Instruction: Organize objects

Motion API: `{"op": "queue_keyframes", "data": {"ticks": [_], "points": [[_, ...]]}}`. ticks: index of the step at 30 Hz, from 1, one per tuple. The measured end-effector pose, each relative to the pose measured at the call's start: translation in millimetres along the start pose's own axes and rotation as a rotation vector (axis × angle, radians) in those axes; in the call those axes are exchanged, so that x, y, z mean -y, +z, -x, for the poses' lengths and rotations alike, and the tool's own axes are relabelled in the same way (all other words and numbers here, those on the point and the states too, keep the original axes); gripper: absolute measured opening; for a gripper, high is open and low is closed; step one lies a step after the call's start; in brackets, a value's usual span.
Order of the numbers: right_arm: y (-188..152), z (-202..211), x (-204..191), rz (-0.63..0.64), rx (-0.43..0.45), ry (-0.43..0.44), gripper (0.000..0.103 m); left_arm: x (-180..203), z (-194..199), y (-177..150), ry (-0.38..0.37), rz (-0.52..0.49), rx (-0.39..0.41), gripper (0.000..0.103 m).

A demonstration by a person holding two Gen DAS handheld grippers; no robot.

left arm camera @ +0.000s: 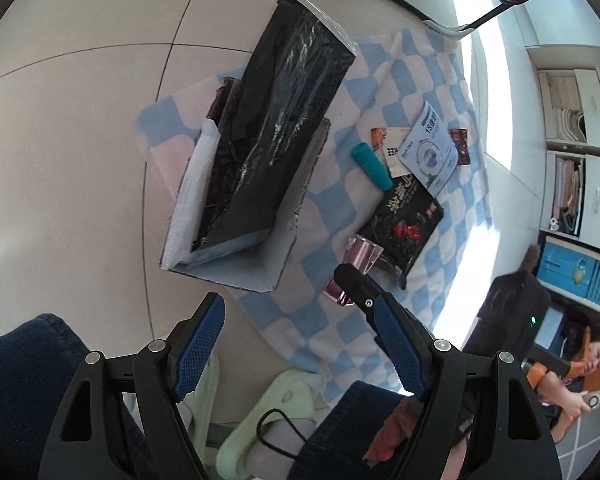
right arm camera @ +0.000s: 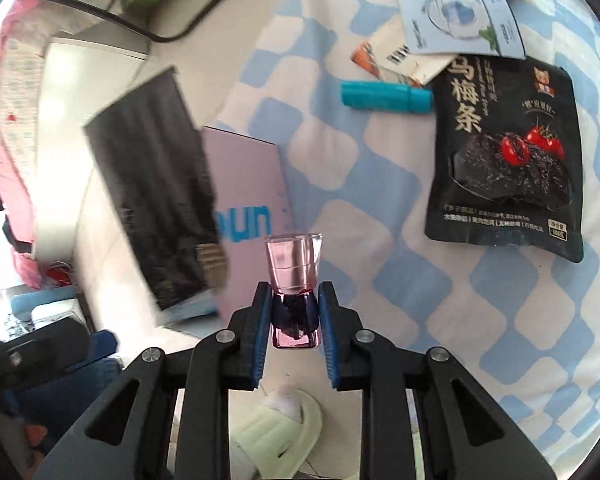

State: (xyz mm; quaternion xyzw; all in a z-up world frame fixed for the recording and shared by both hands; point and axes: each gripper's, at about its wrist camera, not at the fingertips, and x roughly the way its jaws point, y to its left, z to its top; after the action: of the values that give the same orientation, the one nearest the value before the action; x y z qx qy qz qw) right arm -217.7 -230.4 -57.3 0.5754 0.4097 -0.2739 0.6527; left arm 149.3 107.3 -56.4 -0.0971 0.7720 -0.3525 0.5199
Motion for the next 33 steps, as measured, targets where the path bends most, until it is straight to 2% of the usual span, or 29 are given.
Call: {"op": "queue_keyframes", "data": {"ticks": [3, 6, 8, 13, 18, 19, 20, 21, 22, 26, 28, 31, 32, 33], "points": [[-24.6, 28.1, -23.8, 0.102, 0.071, -0.011, 0.024, -4.7, 1.7, 3.3, -0.087, 0.027, 0.002, 0.076], [-30.0, 40.1, -46.5, 0.139, 0.088, -0.016, 0.024, -9.1, 2.7, 6.8, -0.141, 0.024, 0.007, 0.076], [-46.9, 43.9, -53.7, 0.136, 0.102, 0.004, 0.024, -10.9, 2.4, 5.5, -0.133, 0.005, 0.011, 0.076], [-31.0, 49.6, -75.7, 0.111, 0.105, 0.043, 0.024, -15.7, 4.3, 0.1, -0.114, -0.01, -0.008, 0.076], [-27.0, 35.5, -92.9, 0.119, 0.089, 0.076, 0.024, -8.0, 18.7, -4.2, -0.062, -0.084, 0.041, 0.076], [-27.1, 33.2, -98.1, 0.132, 0.087, 0.079, 0.024, -4.7, 20.7, -6.0, -0.058, -0.097, 0.045, 0.067], [-26.9, 31.7, -102.1, 0.14, 0.085, 0.079, 0.024, -2.8, 21.4, -7.5, -0.055, -0.105, 0.045, 0.044], [-26.3, 30.6, -104.9, 0.143, 0.084, 0.083, 0.024, -3.1, 22.0, -8.5, -0.037, -0.106, 0.045, 0.038], [-26.2, 30.9, -106.5, 0.144, 0.088, 0.081, 0.025, -3.7, 23.2, -9.6, -0.013, -0.108, 0.054, 0.026], [-26.2, 33.6, -103.7, 0.104, 0.095, 0.125, 0.025, -11.9, 29.4, -10.2, -0.024, -0.038, 0.089, 0.024], [-27.0, 34.1, -102.7, 0.077, 0.089, 0.135, 0.027, -12.0, 36.0, -10.6, 0.008, -0.032, 0.124, 0.024], [-27.1, 30.8, -99.1, 0.052, 0.057, 0.084, 0.027, -10.3, 46.8, -10.7, 0.061, -0.038, 0.179, 0.023], [-26.9, 28.8, -96.2, 0.043, 0.045, 0.06, 0.029, -9.9, 48.1, -10.3, 0.064, -0.033, 0.188, 0.012], [-27.2, 26.9, -93.8, 0.034, 0.034, 0.03, 0.037, -8.8, 48.5, -10.0, 0.07, -0.034, 0.193, 0.008]]}}
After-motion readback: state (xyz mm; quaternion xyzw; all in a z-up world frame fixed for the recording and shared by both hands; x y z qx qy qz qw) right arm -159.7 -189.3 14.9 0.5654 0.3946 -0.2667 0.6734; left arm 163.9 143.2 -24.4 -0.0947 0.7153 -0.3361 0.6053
